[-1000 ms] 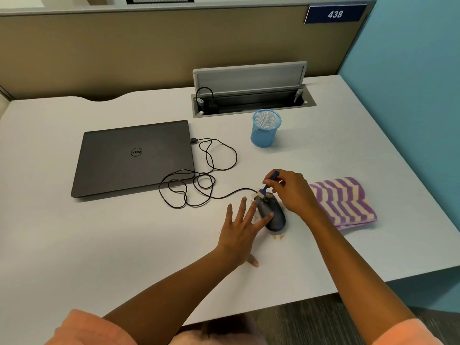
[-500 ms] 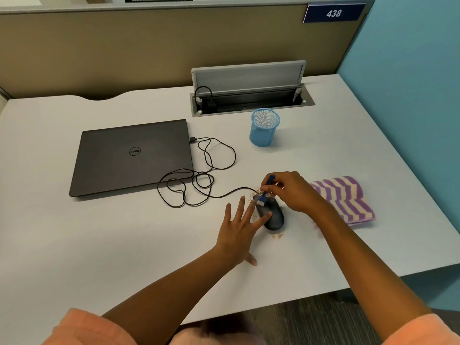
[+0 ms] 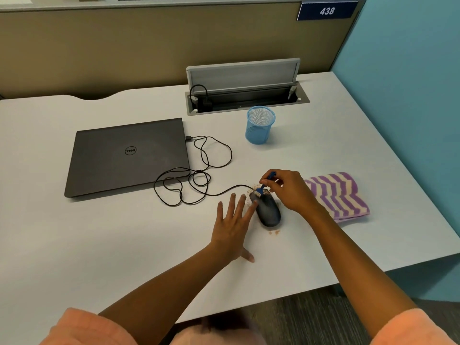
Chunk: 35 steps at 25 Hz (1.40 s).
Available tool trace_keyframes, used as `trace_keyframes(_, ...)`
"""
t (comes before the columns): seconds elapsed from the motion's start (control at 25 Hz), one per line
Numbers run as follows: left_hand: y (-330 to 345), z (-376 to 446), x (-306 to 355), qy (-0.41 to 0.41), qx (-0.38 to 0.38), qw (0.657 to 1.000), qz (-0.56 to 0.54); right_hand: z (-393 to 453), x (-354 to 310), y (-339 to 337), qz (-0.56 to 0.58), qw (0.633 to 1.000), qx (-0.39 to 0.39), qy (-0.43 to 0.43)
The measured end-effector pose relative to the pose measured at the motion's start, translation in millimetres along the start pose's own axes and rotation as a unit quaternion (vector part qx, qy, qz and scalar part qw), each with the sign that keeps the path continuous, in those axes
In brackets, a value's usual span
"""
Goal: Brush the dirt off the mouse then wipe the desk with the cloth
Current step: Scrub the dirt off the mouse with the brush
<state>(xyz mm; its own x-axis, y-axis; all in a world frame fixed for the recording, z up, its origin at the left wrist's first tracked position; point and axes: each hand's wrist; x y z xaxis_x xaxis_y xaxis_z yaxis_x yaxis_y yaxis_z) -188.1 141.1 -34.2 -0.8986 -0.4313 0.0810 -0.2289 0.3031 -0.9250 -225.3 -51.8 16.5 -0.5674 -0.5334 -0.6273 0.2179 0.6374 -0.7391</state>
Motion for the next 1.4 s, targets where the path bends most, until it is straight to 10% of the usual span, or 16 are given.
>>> trace_keyframes(1.4,4,8,-3,0.014,-0.015,1.000,0.010,-94,35,5,-0.038,0.998,0.044,-0.018)
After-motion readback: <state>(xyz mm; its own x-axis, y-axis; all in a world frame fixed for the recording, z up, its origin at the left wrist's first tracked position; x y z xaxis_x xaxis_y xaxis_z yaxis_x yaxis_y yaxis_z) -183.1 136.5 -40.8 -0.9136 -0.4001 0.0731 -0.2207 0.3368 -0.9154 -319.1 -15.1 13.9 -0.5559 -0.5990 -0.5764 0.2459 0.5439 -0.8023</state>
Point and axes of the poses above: each hand's wrist, its own z-axis towards the middle knuckle, its own y-axis out of the palm, x = y × z, and after that the axes turned 7 degrees about y, right-handed
